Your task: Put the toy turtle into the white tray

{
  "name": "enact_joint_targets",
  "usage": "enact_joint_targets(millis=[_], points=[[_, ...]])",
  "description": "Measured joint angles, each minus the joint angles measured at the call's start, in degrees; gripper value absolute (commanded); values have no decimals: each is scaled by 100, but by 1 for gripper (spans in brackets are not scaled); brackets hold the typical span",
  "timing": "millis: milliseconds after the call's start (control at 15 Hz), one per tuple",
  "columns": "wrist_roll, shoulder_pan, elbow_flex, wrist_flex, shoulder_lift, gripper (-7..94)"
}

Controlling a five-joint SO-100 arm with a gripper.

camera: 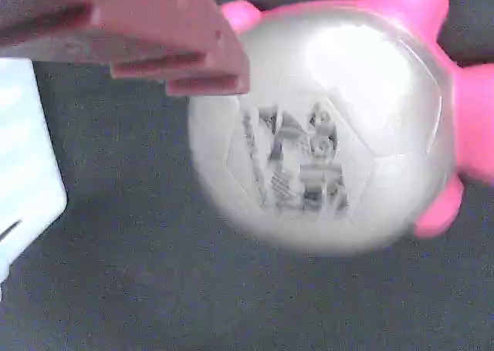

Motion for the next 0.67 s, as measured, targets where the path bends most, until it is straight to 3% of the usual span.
enact_joint_targets(millis=[267, 667], points=[[18, 44, -123, 105, -211, 71], [-88, 79, -193, 352, -536, 71]])
